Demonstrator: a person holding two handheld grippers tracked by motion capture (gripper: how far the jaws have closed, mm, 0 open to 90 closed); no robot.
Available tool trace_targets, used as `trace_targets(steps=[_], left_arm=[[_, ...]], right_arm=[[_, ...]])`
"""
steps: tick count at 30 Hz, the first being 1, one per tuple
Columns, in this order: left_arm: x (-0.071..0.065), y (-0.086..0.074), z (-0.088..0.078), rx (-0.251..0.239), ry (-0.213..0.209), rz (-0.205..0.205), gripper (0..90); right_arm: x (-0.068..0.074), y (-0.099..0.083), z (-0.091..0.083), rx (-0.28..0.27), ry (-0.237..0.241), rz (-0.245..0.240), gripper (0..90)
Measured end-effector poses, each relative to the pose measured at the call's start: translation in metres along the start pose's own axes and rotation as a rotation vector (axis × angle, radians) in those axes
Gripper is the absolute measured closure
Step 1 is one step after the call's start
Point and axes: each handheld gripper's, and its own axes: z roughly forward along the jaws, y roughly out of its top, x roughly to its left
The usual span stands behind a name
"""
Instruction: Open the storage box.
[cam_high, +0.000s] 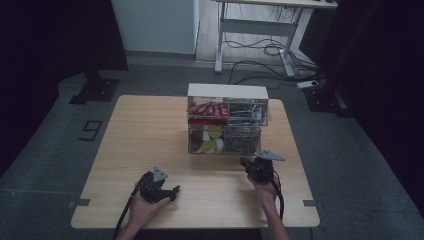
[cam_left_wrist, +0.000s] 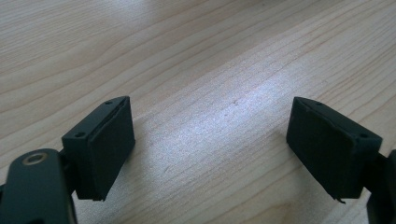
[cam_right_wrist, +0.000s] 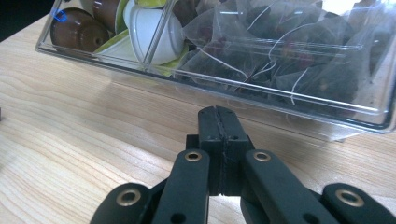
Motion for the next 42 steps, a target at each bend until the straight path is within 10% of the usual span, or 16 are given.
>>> trace_targets(steps=[42], left_arm=[[0.000,0.001,0.001,0.000,0.001,0.000,15.4]], right_arm=[[-0.006,0.020,-0.014,-0.099,-0.030,0.004,89.3]])
